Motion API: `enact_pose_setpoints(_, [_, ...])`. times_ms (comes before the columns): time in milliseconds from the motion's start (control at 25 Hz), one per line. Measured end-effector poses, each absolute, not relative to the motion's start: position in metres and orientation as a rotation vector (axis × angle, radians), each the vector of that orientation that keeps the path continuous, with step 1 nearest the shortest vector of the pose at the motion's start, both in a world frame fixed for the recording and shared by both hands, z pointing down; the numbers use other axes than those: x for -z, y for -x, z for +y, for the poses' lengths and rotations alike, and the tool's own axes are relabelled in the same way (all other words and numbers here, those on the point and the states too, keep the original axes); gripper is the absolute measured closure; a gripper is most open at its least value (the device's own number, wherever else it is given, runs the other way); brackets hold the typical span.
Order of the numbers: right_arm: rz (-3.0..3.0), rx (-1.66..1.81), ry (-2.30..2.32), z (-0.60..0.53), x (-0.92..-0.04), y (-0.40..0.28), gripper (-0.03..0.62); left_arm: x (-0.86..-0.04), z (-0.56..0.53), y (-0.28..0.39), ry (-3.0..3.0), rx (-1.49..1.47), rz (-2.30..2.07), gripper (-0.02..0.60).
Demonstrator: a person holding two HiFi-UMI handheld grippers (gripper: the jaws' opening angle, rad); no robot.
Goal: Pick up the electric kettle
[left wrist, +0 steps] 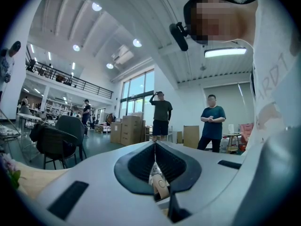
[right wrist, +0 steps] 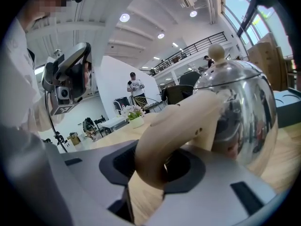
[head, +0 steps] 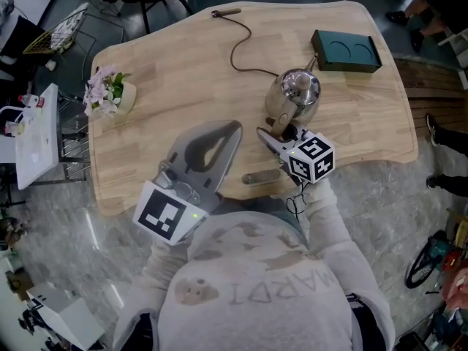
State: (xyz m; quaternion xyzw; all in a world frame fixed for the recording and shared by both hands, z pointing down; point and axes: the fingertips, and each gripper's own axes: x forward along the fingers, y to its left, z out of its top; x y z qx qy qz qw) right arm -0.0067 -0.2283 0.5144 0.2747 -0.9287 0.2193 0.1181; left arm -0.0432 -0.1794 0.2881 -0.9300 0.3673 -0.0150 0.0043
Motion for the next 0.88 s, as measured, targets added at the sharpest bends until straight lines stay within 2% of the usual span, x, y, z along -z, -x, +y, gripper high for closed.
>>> enact_pose_setpoints(880, [-2.701, -0.523, -0.854, -0.227, -0.51, 0.006, 0.467, -0.285, -0.163, 0.055, 2.887, 0.054, 1.207, 0.568])
